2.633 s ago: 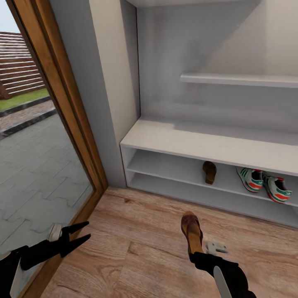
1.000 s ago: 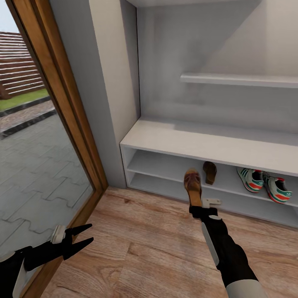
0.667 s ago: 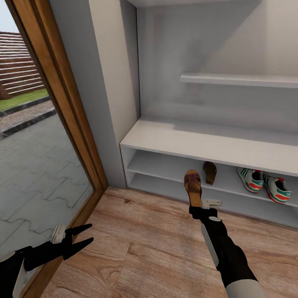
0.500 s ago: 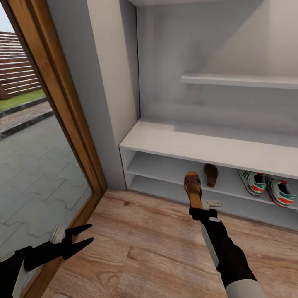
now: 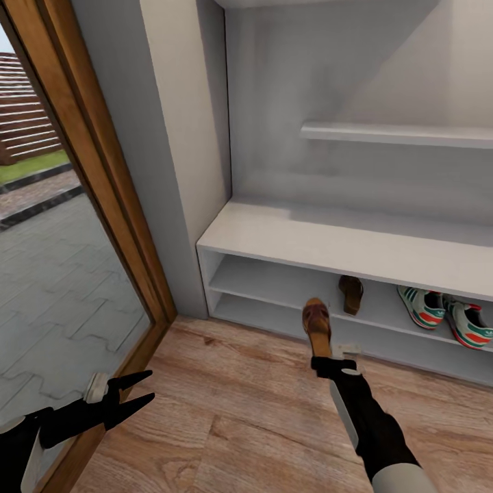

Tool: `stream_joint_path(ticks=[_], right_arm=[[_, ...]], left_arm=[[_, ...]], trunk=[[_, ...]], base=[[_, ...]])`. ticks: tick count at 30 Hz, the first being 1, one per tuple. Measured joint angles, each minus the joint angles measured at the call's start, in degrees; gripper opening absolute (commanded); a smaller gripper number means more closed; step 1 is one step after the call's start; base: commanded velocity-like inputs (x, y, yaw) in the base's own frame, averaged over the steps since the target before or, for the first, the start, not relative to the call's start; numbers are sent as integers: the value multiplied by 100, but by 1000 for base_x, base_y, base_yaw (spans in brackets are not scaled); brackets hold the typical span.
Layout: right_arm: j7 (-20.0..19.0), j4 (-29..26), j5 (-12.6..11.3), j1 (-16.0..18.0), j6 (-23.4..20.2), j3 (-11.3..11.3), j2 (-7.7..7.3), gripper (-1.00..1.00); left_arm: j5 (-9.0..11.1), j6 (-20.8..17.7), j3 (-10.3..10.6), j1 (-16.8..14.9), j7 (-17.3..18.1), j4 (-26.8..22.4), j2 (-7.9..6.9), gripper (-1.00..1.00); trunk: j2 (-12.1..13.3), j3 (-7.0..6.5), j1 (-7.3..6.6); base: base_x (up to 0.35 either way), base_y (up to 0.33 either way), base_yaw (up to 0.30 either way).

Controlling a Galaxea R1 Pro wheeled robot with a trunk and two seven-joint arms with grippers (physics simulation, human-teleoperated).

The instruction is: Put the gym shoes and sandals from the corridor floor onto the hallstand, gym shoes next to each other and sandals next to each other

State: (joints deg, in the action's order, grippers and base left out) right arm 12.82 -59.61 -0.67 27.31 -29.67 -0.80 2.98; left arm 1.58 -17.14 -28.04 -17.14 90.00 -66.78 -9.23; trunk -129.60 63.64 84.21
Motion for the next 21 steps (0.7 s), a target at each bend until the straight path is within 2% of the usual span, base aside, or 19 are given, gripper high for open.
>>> stream_joint_path(ticks=[11, 21], right_arm=[[1, 179, 0, 1, 122, 0, -7, -100], [1, 186, -3, 0, 183, -2, -16, -100]], left_arm=[[0, 0, 4, 0, 0, 0, 0, 100], [0, 0, 22, 0, 0, -1, 0, 100]], trunk=[[0, 0, 0], [0, 0, 0]], base=[[21, 0, 0], [245, 0, 0]])
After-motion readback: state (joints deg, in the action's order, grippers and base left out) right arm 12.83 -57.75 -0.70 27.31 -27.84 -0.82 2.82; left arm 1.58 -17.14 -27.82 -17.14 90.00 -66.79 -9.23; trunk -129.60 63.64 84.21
